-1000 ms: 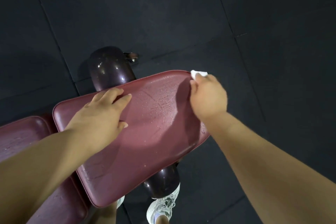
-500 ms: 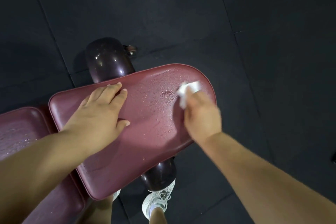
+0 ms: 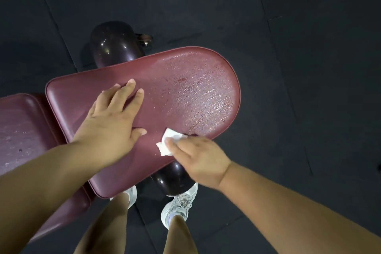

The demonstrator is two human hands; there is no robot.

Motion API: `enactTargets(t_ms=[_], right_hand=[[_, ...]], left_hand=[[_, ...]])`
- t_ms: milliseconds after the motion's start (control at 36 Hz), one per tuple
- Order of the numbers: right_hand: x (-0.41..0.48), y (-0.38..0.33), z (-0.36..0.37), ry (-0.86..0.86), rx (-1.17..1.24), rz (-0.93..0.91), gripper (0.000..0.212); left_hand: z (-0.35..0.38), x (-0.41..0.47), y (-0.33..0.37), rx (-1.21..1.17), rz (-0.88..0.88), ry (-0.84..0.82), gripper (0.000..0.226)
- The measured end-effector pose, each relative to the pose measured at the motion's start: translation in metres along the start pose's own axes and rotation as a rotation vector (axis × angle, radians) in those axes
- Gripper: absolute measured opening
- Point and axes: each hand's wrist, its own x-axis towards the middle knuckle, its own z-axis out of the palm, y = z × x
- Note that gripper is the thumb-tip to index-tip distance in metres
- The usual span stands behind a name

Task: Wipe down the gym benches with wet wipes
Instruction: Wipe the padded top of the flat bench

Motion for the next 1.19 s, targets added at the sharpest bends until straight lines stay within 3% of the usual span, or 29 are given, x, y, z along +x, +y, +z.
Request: enactTargets(t_ms=[56,111,167,278,333,444,500,556,639,722,778,833,917,1000,1083,1194], right_hand=[[-0.006,0.018,-0.006,-0.031,-0.004,0.139,0.036],[-0.009,0.037,-0.015,0.154,-0.025,0.462,0.037],[-0.010,0.041,-0.021,0.356,0.022,0.670,0.041],[0.009,0.012,-0.005,0.471,0.118,0.958,0.042],[0.017,-0.013,0.006,0.413,0.063,0.777,0.036],[0.004,-0.033,0.022,0.141,-0.001,0.117,0.037],[-0.004,-0.015,0.013,0.073,-0.041,0.032,0.043],[-0.012,0.013,-0.001,0.119,-0.086,0.200,0.045],[-0.023,0.047,-0.022,0.301,-0.043,0.654,0.043],[-0.019,0.040,-0.015,0.335,-0.025,0.874,0.042],[-0.007,0.012,-0.001,0.387,-0.035,0.832,0.039],[0.005,-0.022,0.017,0.425,-0.066,0.638,0.035],[0.014,-0.072,0.040,0.103,0.032,0.215,0.031],[0.019,-0.086,0.042,0.002,0.050,0.069,0.039],[0.022,-0.055,0.030,0.116,-0.088,0.195,0.036],[0.027,-0.021,0.000,0.258,-0.098,0.702,0.036]], left_hand=[[-0.001,-0.002,-0.002,-0.006,-0.004,0.011,0.083],[-0.001,-0.009,-0.003,-0.055,-0.040,0.047,0.078],[0.003,-0.019,-0.005,-0.107,-0.099,0.108,0.073],[0.018,-0.044,-0.007,-0.186,-0.216,0.161,0.066],[0.029,-0.058,-0.010,-0.221,-0.243,0.166,0.066],[0.047,-0.071,-0.018,-0.171,-0.155,0.139,0.072],[0.047,-0.070,-0.019,-0.176,-0.154,0.110,0.073],[0.046,-0.067,-0.019,-0.192,-0.175,0.084,0.073],[0.045,-0.063,-0.018,-0.208,-0.197,0.054,0.073],[0.047,-0.060,-0.021,-0.224,-0.198,0.042,0.075],[0.048,-0.059,-0.024,-0.239,-0.191,0.045,0.076],[0.049,-0.059,-0.026,-0.251,-0.178,0.049,0.076],[0.047,-0.061,-0.028,-0.263,-0.161,0.047,0.073],[0.043,-0.064,-0.036,-0.271,-0.120,0.093,0.063],[0.035,-0.070,-0.051,-0.277,-0.127,0.145,0.054],[0.023,-0.085,-0.074,-0.215,-0.215,0.166,0.057]])
